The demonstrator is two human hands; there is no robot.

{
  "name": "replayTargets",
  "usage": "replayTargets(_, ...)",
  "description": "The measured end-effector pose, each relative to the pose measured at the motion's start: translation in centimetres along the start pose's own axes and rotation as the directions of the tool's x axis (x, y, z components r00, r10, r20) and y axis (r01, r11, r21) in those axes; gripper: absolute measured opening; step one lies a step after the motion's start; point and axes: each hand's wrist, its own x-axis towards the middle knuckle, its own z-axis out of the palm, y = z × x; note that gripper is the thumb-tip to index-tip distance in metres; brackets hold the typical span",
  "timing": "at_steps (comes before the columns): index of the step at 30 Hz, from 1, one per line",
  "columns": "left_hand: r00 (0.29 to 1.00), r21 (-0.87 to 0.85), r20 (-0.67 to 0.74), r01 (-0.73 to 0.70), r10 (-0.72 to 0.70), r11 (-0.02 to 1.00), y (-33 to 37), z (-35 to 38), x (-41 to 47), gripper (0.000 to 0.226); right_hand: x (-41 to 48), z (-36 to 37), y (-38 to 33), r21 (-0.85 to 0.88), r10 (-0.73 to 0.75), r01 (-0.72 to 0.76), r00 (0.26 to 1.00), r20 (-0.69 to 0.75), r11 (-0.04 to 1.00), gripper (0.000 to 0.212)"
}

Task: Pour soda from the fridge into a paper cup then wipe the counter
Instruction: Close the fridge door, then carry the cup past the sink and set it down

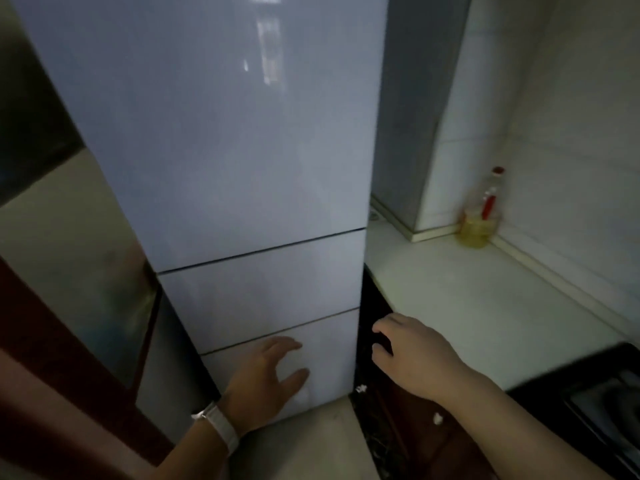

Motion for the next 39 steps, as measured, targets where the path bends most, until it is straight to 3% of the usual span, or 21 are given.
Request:
replayTargets(9, 0.970, 0.005, 0.129, -0.207, 0.205, 0.978, 10.7, 6.5, 0.7, 0.082, -12.9, -4.5, 7.6, -0.062, 0.219, -0.227, 0.969, -0.117, 0.972, 0.041)
replayTargets(14, 0.934, -0.063, 0.237, -0.258, 0.266, 0.964, 19.4, 12.2, 0.8, 0.074, -23.7, -7.5, 12.6, -0.095, 0.376, -0.393, 0.913, -0.156, 0.915, 0.038)
replayTargets(18, 0.864, -0.127, 0.355, -0.334, 0.357, 0.934, 27.1, 18.3, -1.3, 0.071, -33.6, -9.7, 16.1, -0.099, 0.498, -0.519, 0.848, -0.182, 0.849, 0.038)
replayTargets(21, 0.785, -0.195, 0.432, -0.400, 0.445, 0.895, 32.8, 22.8, -3.9, 0.075, -40.9, -10.7, 17.9, -0.090, 0.593, -0.616, 0.781, -0.194, 0.782, 0.038)
replayTargets(24, 0.689, -0.236, 0.499, -0.476, 0.526, 0.847, 38.6, 26.7, -6.8, 0.050, -48.0, -11.5, 19.0, -0.075, 0.675, -0.702, 0.705, -0.218, 0.708, 0.040)
replayTargets(26, 0.630, -0.276, 0.514, -0.522, 0.583, 0.807, 42.1, 29.2, -8.7, 0.045, -52.5, -11.9, 19.3, -0.068, 0.729, -0.759, 0.643, -0.237, 0.647, 0.038)
replayTargets(31, 0.475, -0.359, 0.538, -0.618, 0.696, 0.699, 49.6, 33.9, -14.0, 0.046, -61.9, -12.0, 19.1, -0.014, 0.842, -0.877, 0.466, -0.270, 0.481, 0.033)
replayTargets(36, 0.270, -0.442, 0.576, -0.691, 0.771, 0.572, 55.7, 37.1, -18.5, 0.047, -69.0, -11.3, 18.0, 0.058, 0.907, -0.944, 0.295, -0.299, 0.326, 0.034)
replayTargets(39, 0.137, -0.495, 0.600, -0.711, 0.788, 0.500, 58.7, 38.6, -20.6, 0.064, -72.2, -11.3, 17.1, 0.100, 0.935, -0.969, 0.186, -0.301, 0.225, 0.037)
